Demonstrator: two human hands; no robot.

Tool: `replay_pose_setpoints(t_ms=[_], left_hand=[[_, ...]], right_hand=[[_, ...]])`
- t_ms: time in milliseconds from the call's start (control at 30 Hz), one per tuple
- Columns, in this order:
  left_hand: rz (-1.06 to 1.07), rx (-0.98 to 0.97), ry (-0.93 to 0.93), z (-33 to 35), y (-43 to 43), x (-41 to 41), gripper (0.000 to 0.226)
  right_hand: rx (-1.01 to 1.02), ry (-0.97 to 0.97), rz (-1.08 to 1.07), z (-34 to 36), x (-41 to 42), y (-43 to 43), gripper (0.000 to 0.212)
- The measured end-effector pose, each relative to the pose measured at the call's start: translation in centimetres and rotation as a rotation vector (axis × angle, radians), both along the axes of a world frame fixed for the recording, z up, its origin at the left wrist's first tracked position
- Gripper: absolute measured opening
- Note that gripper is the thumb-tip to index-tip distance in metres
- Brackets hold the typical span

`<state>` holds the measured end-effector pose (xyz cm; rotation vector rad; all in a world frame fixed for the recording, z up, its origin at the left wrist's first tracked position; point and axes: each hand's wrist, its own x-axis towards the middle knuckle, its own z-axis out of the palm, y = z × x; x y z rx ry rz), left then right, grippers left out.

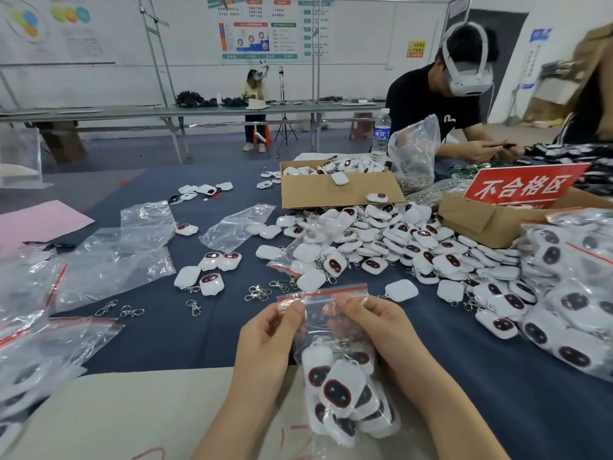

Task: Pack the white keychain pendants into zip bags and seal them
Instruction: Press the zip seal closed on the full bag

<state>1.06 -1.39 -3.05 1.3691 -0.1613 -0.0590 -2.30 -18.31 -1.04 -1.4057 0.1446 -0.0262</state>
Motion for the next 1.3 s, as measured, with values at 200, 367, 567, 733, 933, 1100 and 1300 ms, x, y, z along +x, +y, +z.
replay_pose_setpoints(t_ms=[200,367,567,733,933,1100,1300], left_hand=[[0.018,-0.023,0.017,0.4,0.0,-0.3,0.018],[0.016,-0.031,-0.037,0.4,-0.1,-0.5,0.018],[-0.069,0.006,-0.101,0.5,0.0,-0.5,0.025],[-0.087,-0.039,-0.067,0.4,0.1,-0.4,0.018],[-0.096,0.003,-0.036,-0.1,0.2,-0.1,0.026],[-0.142,-0.023,-0.006,-0.3,0.3,0.0,0.039],[-0.155,-0.007,-0.006,0.1,0.4,0.0,0.035]], right_hand=[[0.007,-0.007,0.008,-0.1,0.0,0.0,0.045],[0.023,-0.011,0.006,-0.1,0.0,-0.1,0.040],[0.006,-0.019,0.013,0.0,-0.2,0.0,0.034],[0.041,-0.013,0.015,0.1,-0.3,0.3,0.029],[-0.019,0.001,0.048,0.3,-0.4,0.6,0.032],[-0.079,-0.031,0.012,0.3,-0.3,0.8,0.031],[-0.120,-0.051,-0.009,0.3,-0.3,1.1,0.027]])
